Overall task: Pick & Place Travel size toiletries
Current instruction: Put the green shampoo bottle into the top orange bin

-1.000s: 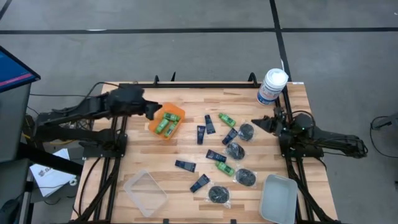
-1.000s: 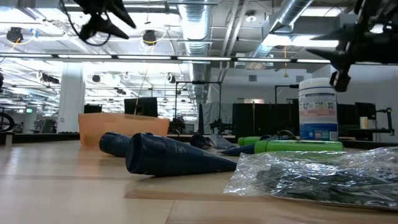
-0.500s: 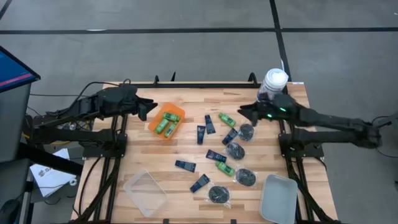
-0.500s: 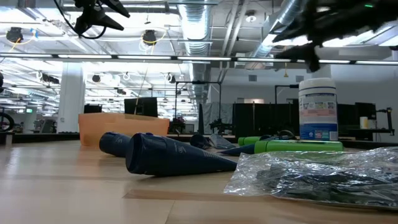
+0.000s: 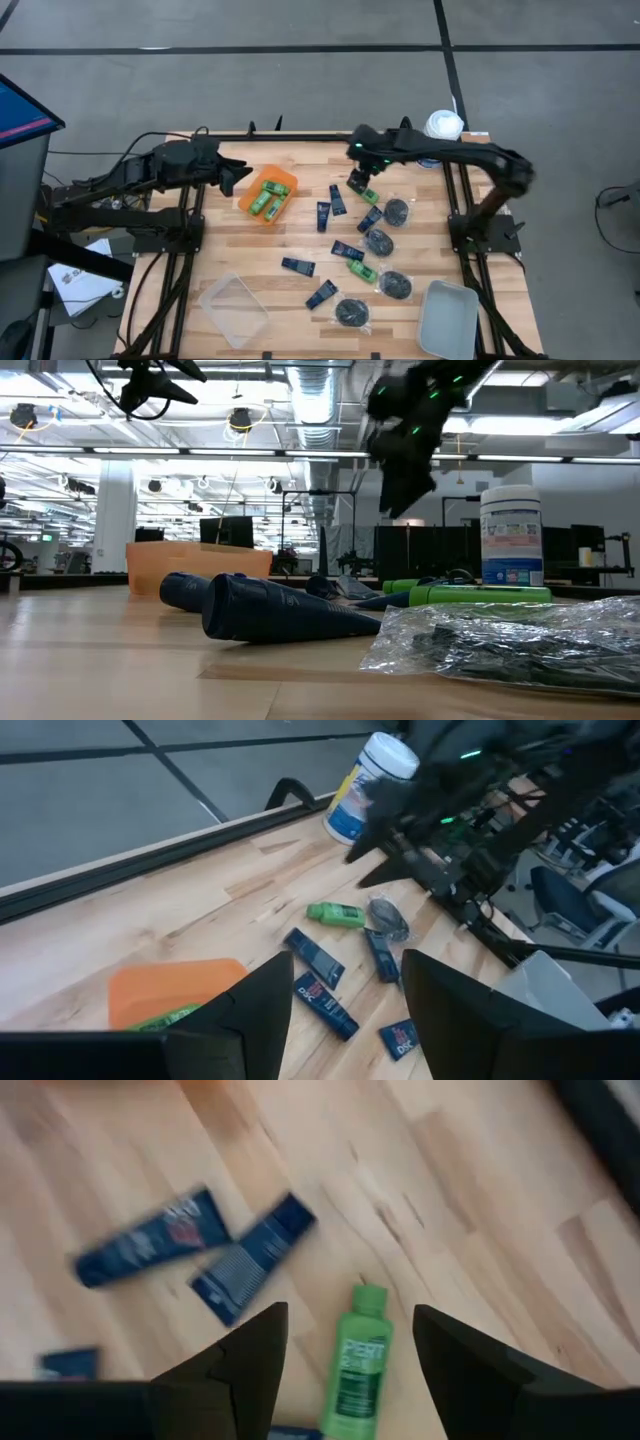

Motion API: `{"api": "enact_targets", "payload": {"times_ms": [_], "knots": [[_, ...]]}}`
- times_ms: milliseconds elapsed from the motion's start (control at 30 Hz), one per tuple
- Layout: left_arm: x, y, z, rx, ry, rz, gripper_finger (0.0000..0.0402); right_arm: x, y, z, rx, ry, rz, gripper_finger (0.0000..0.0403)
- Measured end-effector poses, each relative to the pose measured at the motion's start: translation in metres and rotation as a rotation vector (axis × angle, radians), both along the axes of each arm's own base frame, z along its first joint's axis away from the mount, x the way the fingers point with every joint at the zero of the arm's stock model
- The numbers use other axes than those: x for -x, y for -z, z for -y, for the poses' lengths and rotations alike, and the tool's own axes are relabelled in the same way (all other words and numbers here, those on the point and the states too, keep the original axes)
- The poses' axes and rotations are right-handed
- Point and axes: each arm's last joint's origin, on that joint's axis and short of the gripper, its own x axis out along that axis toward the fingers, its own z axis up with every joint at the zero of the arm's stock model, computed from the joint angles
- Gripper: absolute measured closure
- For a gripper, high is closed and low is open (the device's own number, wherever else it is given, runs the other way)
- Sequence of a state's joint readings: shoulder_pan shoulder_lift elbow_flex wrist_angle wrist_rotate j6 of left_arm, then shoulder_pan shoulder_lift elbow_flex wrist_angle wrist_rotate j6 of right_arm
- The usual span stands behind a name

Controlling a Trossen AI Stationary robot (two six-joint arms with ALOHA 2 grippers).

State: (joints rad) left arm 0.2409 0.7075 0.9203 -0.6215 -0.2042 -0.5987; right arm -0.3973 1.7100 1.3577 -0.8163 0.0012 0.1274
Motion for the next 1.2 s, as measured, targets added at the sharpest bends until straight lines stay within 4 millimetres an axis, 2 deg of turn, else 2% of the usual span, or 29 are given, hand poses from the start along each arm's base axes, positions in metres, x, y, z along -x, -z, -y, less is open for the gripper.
{"api": "enact_targets", "payload": {"times_ms": [100, 267, 467, 867, 1200], "knots": [[0.002, -0.001, 0.001, -0.002, 0.001, 0.009, 0.0219, -0.014, 0.020, 0.009, -0.033, -0.034, -0.114, 0.0194], [0.005, -0.002, 0.001, -0.005, 0.001, 0.021, 0.0219, -0.027, 0.054, 0.016, -0.017, -0.058, -0.262, 0.0201], [0.005, -0.002, 0.001, -0.009, 0.003, 0.018, 0.0220, -0.033, 0.077, 0.023, 0.016, -0.063, -0.324, 0.0209], [0.005, -0.002, 0.001, -0.021, 0.008, 0.013, 0.0220, -0.032, 0.081, 0.028, -0.001, -0.056, -0.301, 0.0218], [0.005, -0.002, 0.001, -0.021, 0.007, 0.013, 0.0220, -0.025, 0.101, 0.027, -0.045, -0.045, -0.271, 0.0207]]}}
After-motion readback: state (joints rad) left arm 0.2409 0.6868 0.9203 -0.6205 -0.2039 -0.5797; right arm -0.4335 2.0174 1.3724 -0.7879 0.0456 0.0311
